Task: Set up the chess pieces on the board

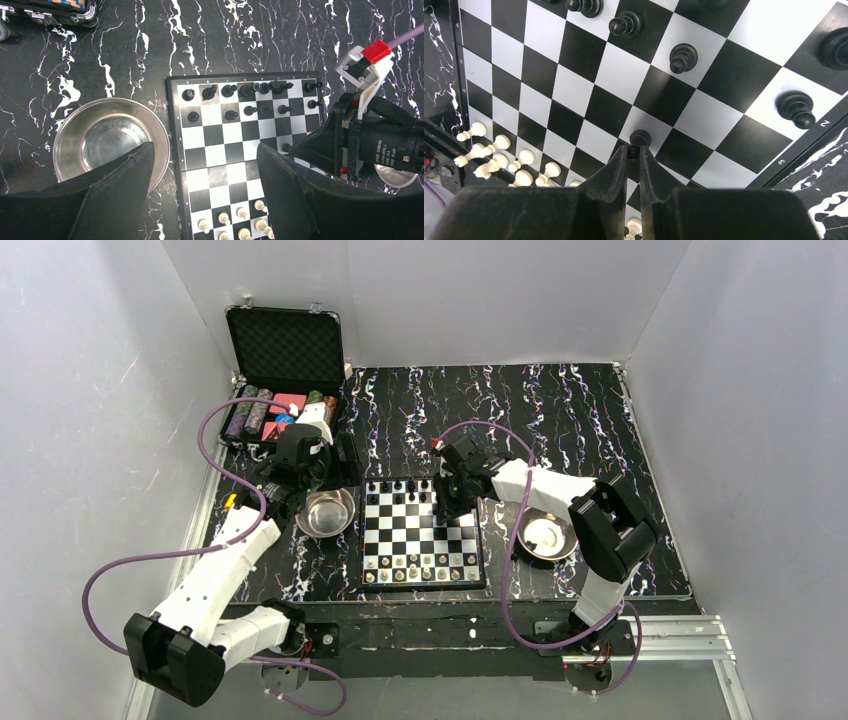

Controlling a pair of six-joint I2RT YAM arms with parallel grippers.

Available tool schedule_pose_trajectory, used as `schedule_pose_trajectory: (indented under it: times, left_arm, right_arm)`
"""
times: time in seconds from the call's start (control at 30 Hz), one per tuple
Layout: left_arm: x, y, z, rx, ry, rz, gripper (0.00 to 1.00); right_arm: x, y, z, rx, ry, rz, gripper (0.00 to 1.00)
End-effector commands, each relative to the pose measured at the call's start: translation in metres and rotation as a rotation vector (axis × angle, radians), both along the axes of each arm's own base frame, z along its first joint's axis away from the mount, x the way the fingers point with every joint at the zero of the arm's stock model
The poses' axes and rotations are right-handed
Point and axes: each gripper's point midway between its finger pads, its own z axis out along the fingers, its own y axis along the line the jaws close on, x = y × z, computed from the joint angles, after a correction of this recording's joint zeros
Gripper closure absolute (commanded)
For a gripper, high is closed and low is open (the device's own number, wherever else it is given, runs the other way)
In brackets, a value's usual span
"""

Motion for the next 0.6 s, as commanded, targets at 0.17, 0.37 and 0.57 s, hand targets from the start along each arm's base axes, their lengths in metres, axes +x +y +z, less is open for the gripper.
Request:
schedule_pose_trajectory:
  times: [0.17,0.37,0.57]
  left_arm:
    - [-0.003,0.004,0.002,0.007,-0.005,0.002,0.26]
    - [-0.004,0.005,0.004,0.008,-0.009,0.001,0.26]
    - [-0.003,0.005,0.005,0.010,-0.010,0.001,0.26]
  right_arm:
    - [0.031,-0.011,0.040,-0.055,-0.124,-0.086,0.85]
    - [0.047,-0.016,0.046,-0.030,-0.122,-0.133,0.86]
    - [0.059,-0.020,0.043,-0.021,-0.104,-0.157,0.86]
